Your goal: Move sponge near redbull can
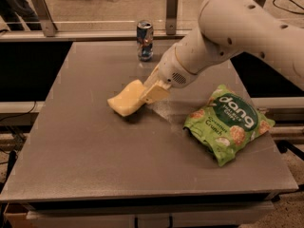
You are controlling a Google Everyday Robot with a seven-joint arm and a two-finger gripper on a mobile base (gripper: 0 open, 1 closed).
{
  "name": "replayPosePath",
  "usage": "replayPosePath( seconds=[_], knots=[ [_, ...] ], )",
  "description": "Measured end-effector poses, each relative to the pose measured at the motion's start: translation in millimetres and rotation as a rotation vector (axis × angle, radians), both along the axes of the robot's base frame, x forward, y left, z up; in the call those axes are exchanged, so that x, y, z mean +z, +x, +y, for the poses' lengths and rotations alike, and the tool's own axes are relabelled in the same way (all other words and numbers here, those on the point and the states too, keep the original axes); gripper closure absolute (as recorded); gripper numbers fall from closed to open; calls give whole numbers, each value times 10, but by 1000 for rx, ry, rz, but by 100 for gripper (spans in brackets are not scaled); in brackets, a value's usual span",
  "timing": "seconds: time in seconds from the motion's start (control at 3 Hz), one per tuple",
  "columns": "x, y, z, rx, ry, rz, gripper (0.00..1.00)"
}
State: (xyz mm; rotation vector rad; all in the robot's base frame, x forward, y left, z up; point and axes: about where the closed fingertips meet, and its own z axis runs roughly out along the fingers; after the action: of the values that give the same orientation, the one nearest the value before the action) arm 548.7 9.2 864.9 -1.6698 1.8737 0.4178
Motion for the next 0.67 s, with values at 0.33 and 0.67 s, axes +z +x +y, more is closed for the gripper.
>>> replayPosePath(
  seconds=[0.33,0.67],
  knots=[
    [125,445,-436,-121,29,-12,100],
    [217,859,-653,-206,77,-12,100]
  ],
)
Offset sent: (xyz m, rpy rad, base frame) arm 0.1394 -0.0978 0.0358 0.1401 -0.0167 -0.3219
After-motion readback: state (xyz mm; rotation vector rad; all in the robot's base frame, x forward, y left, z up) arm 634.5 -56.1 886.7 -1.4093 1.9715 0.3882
